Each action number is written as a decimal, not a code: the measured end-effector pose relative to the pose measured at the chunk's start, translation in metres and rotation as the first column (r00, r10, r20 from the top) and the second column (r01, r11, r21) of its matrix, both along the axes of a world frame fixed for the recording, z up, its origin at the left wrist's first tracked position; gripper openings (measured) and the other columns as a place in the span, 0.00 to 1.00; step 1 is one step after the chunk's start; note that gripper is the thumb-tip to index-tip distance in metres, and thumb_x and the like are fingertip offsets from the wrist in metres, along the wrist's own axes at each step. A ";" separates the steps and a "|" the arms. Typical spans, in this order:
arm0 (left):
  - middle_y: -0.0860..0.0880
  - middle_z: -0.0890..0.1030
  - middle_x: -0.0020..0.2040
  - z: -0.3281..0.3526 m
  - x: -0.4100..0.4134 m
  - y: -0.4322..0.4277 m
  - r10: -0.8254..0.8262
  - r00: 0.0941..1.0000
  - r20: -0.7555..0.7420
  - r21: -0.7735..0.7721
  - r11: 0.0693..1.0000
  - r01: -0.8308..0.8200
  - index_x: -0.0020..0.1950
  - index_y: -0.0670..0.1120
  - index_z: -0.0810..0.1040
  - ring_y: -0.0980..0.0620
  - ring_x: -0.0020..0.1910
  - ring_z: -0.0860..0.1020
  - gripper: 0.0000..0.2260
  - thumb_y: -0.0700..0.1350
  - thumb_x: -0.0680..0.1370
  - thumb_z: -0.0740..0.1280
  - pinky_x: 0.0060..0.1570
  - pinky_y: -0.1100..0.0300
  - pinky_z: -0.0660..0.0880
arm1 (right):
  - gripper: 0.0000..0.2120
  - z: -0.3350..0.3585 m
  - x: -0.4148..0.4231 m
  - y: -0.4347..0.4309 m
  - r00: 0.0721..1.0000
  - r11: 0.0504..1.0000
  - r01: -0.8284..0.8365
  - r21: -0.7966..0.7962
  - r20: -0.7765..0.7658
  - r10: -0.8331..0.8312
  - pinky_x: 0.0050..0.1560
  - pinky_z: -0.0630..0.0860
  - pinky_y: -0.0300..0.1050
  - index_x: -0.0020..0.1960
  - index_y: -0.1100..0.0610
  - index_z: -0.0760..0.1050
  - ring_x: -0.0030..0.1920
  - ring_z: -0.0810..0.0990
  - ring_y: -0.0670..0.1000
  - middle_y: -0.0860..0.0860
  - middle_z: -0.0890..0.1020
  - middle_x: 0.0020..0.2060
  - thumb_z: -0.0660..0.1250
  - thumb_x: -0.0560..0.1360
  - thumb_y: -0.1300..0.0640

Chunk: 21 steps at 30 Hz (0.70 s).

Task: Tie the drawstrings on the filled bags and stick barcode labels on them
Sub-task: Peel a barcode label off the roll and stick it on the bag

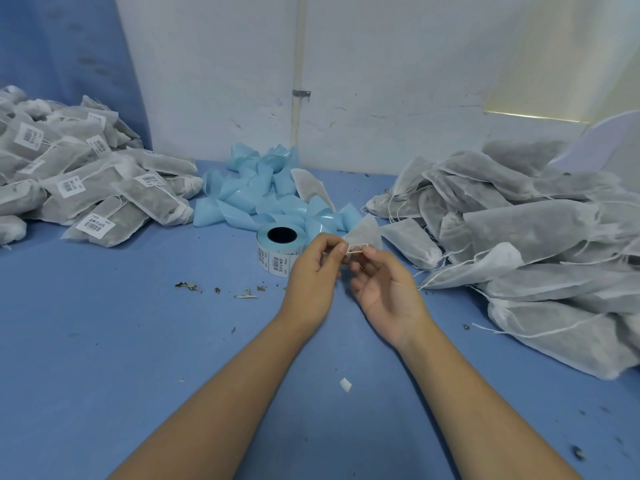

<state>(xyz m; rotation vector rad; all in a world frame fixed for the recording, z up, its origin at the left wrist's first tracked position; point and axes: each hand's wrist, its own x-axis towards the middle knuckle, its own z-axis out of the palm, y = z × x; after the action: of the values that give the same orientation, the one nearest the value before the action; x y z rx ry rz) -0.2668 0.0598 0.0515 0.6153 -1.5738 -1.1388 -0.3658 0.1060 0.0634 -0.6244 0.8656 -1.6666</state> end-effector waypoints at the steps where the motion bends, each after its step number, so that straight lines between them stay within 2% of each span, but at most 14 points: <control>1: 0.61 0.79 0.34 -0.001 0.000 -0.001 0.003 1.000 0.004 0.004 1.000 -0.003 0.43 0.49 0.75 0.65 0.35 0.75 0.08 0.40 0.80 0.62 0.39 0.71 0.70 | 0.07 0.000 -0.001 0.000 1.000 1.000 0.003 -0.003 0.008 -0.003 0.32 0.69 0.34 0.42 0.58 0.78 0.35 0.76 0.45 0.50 0.81 0.36 0.66 0.66 0.57; 5: 0.61 0.78 0.33 -0.001 0.001 -0.004 0.036 0.999 -0.003 0.023 0.999 -0.036 0.43 0.48 0.74 0.65 0.32 0.74 0.08 0.40 0.81 0.61 0.37 0.72 0.69 | 0.06 -0.001 0.001 0.000 0.998 1.000 0.017 0.024 -0.058 -0.015 0.30 0.71 0.33 0.42 0.58 0.81 0.34 0.78 0.44 0.51 0.83 0.38 0.65 0.72 0.59; 8: 0.57 0.77 0.35 -0.001 0.001 -0.002 0.055 0.998 0.002 0.021 0.998 -0.055 0.43 0.47 0.73 0.65 0.32 0.73 0.07 0.40 0.81 0.61 0.37 0.72 0.68 | 0.09 0.000 0.003 0.000 0.998 0.999 0.040 0.034 -0.052 -0.038 0.28 0.70 0.33 0.39 0.57 0.80 0.29 0.76 0.44 0.50 0.83 0.35 0.64 0.76 0.61; 12: 0.54 0.76 0.38 0.002 0.001 -0.001 0.042 0.998 0.047 0.007 0.999 -0.042 0.47 0.42 0.73 0.67 0.34 0.73 0.05 0.40 0.81 0.60 0.38 0.74 0.68 | 0.01 0.002 0.000 0.000 0.997 0.999 0.035 0.039 0.062 -0.037 0.26 0.66 0.33 0.39 0.57 0.77 0.24 0.68 0.44 0.49 0.79 0.33 0.68 0.68 0.60; 17: 0.52 0.76 0.40 0.004 0.001 -0.001 0.077 0.992 0.100 -0.003 0.997 -0.077 0.48 0.42 0.73 0.61 0.39 0.73 0.05 0.40 0.81 0.60 0.41 0.72 0.68 | 0.05 0.002 -0.003 0.000 0.992 0.999 0.032 0.036 0.120 -0.036 0.24 0.62 0.33 0.40 0.56 0.74 0.22 0.63 0.43 0.48 0.78 0.31 0.68 0.65 0.59; 21: 0.52 0.76 0.39 0.005 0.002 -0.001 0.095 0.988 0.120 0.001 0.995 -0.095 0.47 0.42 0.74 0.59 0.39 0.73 0.05 0.41 0.81 0.60 0.41 0.73 0.68 | 0.07 0.000 -0.006 0.000 0.979 0.999 0.037 0.023 0.199 -0.041 0.23 0.61 0.33 0.40 0.55 0.73 0.22 0.62 0.44 0.48 0.78 0.31 0.69 0.64 0.60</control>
<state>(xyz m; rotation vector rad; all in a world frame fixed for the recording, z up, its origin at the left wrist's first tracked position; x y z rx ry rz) -0.2650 0.0585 0.0563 0.7672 -1.6243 -1.0530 -0.3716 0.1064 0.0635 -0.4209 0.7524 -1.7205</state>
